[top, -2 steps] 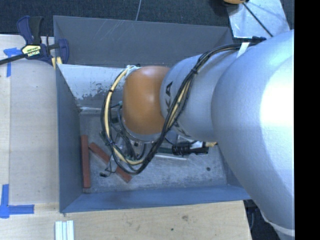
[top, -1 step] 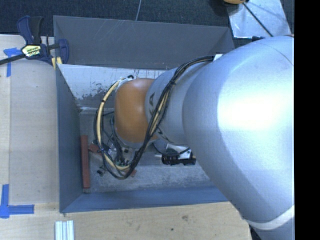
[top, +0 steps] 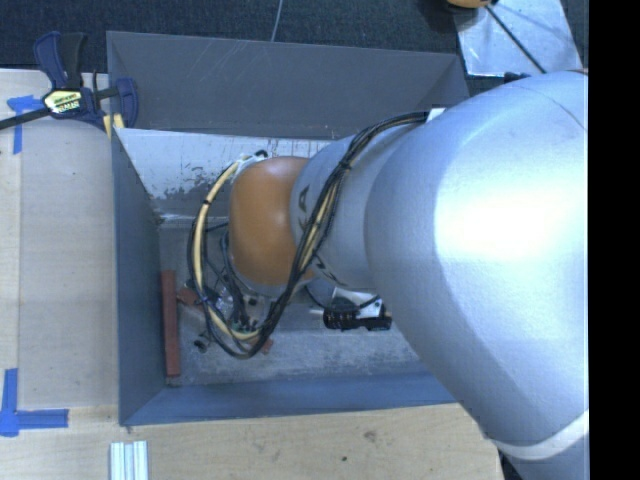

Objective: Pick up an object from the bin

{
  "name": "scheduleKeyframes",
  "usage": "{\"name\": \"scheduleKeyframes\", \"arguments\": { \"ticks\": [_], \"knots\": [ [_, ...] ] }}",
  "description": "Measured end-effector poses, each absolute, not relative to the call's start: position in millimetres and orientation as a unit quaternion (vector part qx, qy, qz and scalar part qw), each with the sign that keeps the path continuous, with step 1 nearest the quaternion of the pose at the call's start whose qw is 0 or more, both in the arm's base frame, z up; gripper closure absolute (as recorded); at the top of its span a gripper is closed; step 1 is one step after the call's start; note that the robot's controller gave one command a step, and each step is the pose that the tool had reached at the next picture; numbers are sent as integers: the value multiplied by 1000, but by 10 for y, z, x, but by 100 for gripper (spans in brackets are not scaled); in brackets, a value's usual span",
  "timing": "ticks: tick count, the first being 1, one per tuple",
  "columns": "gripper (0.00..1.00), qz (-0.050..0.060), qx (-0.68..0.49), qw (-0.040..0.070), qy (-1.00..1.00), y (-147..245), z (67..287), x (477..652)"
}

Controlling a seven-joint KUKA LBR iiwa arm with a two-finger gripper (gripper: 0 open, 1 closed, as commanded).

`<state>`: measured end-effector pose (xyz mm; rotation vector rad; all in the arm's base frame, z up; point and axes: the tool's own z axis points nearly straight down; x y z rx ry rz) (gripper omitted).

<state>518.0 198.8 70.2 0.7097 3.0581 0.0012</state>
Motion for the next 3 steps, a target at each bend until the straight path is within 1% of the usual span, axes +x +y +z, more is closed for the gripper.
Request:
{"name": "scheduleKeyframes", "arguments": {
  "ticks": [1,2,3],
  "knots": [
    [0,0,239,1,971,1943,1398,5294],
    [0,0,239,1,971,1943,1404,5300],
    [100,0,279,0,960,2038,701,5210]
  ]
}}
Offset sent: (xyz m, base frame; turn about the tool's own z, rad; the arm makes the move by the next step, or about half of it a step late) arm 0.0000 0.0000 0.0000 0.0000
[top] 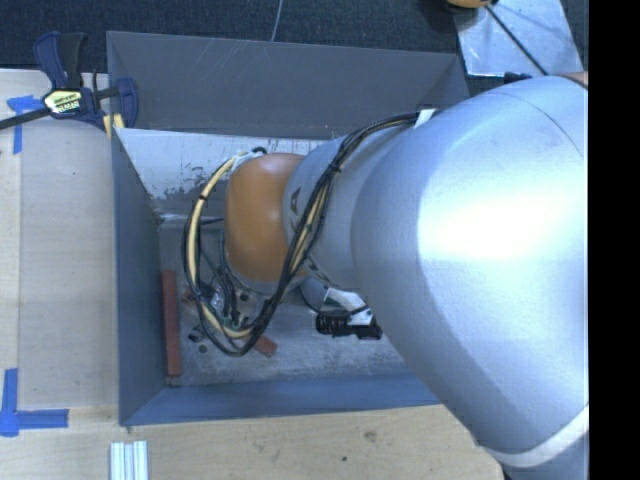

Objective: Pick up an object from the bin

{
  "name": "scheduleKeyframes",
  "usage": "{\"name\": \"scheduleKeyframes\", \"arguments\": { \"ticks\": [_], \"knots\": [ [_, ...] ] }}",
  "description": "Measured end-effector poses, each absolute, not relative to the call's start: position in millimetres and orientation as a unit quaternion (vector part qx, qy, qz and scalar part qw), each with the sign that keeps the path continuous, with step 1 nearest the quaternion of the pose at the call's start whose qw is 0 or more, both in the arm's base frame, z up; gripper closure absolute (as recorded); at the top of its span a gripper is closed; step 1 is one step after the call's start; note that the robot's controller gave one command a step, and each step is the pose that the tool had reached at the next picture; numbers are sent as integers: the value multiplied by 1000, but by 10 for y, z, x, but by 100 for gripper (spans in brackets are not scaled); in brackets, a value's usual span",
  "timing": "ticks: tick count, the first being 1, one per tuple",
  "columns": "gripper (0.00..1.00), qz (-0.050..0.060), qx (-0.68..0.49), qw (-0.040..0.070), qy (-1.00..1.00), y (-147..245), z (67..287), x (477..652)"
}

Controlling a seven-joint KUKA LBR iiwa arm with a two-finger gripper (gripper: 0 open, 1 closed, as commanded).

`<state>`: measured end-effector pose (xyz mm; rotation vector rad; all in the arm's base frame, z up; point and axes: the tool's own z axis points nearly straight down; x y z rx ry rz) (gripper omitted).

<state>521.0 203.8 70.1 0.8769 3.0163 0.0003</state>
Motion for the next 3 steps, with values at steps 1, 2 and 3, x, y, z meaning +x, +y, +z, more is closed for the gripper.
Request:
{"name": "scheduleKeyframes", "arguments": {
  "ticks": [1,2,3],
  "knots": [
    [100,0,279,0,960,2038,701,5210],
    [100,-2,281,-2,960,2119,1291,5239],
    [100,2,287,3,958,2117,1507,5300]
  ]
}}
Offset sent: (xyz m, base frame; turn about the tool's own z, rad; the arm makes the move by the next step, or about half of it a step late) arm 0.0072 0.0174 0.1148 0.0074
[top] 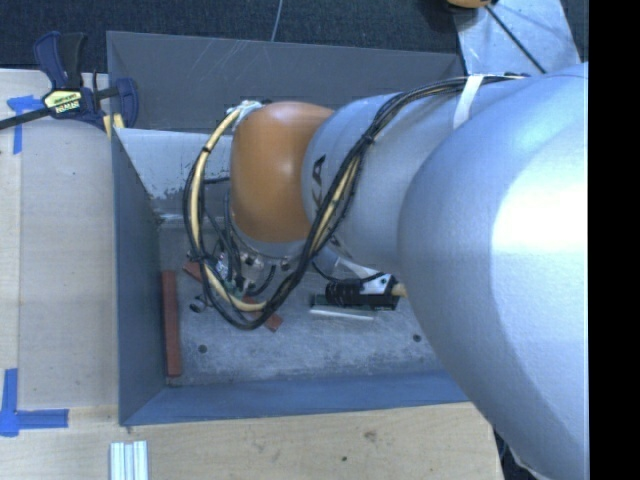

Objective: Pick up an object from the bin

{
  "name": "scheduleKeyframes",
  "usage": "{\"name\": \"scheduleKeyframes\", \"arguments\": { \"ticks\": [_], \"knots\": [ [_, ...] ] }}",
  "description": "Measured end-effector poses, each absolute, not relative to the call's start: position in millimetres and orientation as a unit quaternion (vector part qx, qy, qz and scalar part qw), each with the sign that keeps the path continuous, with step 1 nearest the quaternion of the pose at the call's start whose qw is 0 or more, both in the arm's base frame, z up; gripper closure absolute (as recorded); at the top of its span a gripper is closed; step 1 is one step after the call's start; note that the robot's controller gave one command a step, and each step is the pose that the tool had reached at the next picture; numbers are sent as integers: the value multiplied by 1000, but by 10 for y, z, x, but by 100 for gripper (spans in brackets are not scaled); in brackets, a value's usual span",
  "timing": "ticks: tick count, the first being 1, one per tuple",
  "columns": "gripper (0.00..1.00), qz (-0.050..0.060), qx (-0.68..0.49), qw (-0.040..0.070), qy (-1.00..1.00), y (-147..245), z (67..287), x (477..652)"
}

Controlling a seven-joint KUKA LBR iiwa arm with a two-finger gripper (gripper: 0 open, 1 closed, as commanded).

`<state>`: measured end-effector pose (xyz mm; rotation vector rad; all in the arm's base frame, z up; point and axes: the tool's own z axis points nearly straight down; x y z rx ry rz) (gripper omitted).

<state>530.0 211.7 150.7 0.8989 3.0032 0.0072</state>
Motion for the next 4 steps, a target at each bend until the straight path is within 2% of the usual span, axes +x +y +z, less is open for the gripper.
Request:
{"name": "scheduleKeyframes", "arguments": {
  "ticks": [1,2,3,4],
  "knots": [
    [100,-4,298,-4,954,2141,1769,5161],
    [100,0,301,0,954,2214,2483,5321],
    [100,2,301,3,954,2206,2826,5333],
    [100,2,313,3,950,2249,2294,5407]
  ]
}}
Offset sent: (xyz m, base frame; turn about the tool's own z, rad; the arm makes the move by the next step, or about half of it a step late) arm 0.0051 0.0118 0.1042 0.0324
